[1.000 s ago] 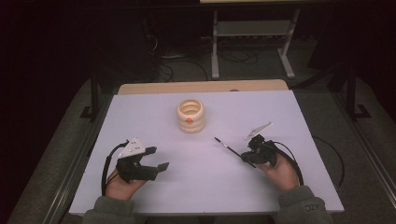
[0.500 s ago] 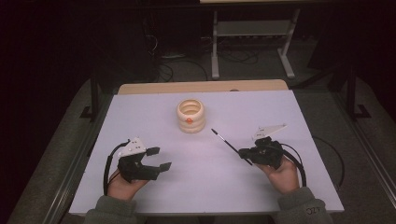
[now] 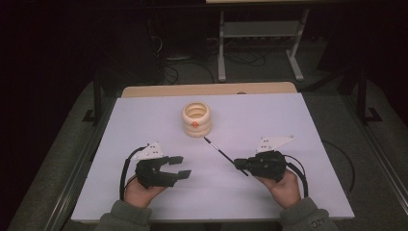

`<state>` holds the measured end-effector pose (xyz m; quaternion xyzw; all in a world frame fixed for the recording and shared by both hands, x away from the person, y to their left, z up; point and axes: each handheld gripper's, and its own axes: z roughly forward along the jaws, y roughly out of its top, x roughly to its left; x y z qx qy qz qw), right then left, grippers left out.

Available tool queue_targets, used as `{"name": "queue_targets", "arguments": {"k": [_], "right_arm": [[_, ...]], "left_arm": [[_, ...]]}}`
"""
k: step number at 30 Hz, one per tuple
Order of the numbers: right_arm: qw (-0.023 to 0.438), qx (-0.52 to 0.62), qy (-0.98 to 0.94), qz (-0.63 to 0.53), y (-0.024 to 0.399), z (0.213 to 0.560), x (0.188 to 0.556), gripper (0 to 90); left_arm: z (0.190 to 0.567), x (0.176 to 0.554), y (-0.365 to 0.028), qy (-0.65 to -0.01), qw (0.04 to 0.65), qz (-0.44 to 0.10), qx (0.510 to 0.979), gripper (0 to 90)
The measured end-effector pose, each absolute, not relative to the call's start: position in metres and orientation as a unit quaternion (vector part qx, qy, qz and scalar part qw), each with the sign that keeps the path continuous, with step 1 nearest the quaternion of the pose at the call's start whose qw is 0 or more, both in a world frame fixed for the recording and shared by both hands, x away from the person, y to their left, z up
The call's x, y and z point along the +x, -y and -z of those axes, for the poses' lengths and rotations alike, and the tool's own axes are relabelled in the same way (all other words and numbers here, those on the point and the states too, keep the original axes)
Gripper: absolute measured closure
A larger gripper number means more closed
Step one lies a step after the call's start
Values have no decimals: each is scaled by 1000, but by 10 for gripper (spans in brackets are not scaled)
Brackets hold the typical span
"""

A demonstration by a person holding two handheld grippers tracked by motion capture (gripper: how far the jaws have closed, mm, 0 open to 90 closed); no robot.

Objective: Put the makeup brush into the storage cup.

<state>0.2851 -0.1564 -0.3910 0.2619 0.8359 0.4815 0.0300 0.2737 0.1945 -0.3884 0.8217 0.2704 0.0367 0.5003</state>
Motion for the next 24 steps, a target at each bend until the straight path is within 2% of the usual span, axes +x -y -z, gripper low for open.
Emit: {"name": "queue_targets", "arguments": {"k": [13,24], "right_arm": [[11,222,-842,-492,127,399,275,850],[0,201,-847,-492,115,403,271,849]], "left_arm": [[401,279,-159,-259,522,51,811,537],[404,279,-162,-271,543,73,791,616]]}}
